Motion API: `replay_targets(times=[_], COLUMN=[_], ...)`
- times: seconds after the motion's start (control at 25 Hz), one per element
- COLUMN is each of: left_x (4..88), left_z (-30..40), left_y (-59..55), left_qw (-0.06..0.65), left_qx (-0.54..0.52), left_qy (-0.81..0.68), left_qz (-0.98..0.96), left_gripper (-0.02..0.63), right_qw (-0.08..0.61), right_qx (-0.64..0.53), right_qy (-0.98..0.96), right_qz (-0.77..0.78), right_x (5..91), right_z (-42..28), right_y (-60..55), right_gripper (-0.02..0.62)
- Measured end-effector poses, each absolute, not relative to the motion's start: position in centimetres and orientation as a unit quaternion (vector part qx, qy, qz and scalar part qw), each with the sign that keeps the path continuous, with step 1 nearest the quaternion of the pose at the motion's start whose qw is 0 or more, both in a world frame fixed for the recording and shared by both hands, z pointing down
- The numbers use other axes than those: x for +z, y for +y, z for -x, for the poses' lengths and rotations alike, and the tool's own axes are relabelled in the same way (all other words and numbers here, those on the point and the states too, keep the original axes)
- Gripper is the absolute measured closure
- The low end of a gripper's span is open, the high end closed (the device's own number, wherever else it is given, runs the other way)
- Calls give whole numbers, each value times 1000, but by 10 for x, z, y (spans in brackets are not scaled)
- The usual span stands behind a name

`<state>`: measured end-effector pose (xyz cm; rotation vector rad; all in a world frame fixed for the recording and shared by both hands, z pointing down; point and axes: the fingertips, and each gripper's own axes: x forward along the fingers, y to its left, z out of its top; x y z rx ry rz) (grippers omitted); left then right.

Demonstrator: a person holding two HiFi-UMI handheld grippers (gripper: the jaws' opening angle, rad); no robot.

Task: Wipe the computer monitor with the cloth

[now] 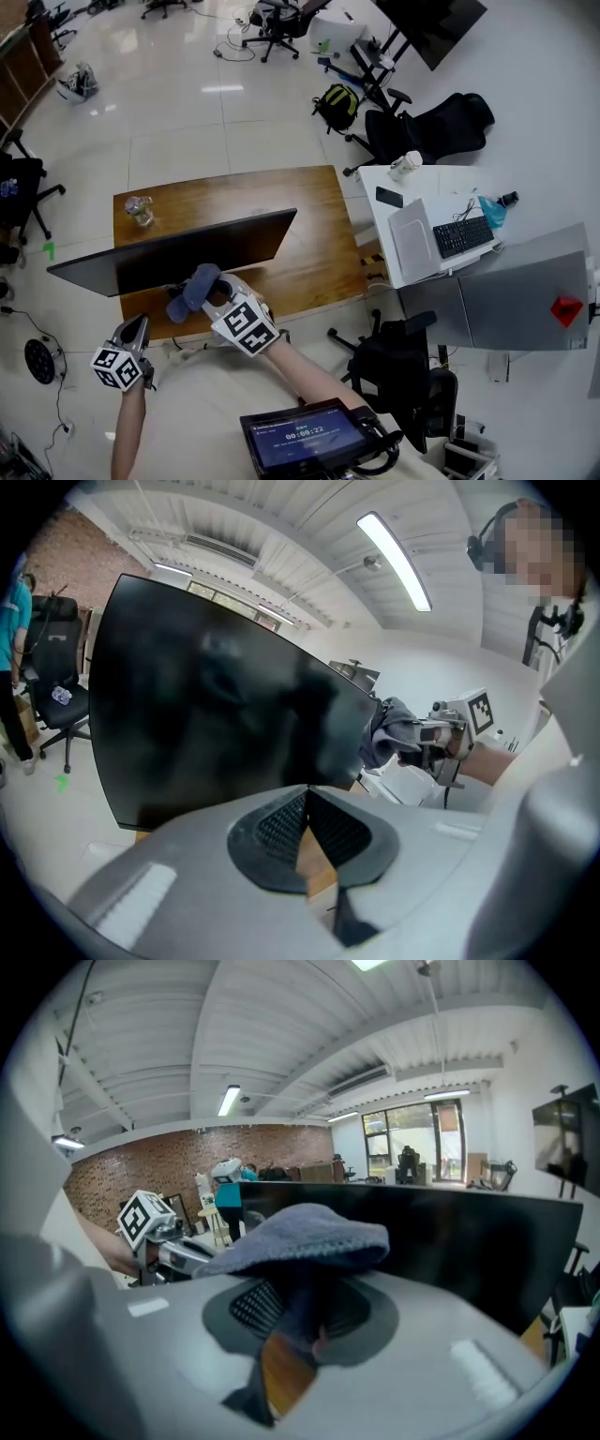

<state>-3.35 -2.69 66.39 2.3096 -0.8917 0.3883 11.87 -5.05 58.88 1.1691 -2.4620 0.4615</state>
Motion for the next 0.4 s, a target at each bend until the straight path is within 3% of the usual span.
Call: replay_targets(times=[0.4], left_x=[676], left_z=[35], left_y=[-23], left_qw=[324], left_qx=[144], left_qy=[-346], left_qz=[-868], left_gripper=[603], right_qw=[194], right_qx=[153], right_qy=[-885], right_qz=[-394], right_x=[595], right_z=[-104], right_y=[-51], right_gripper=[506])
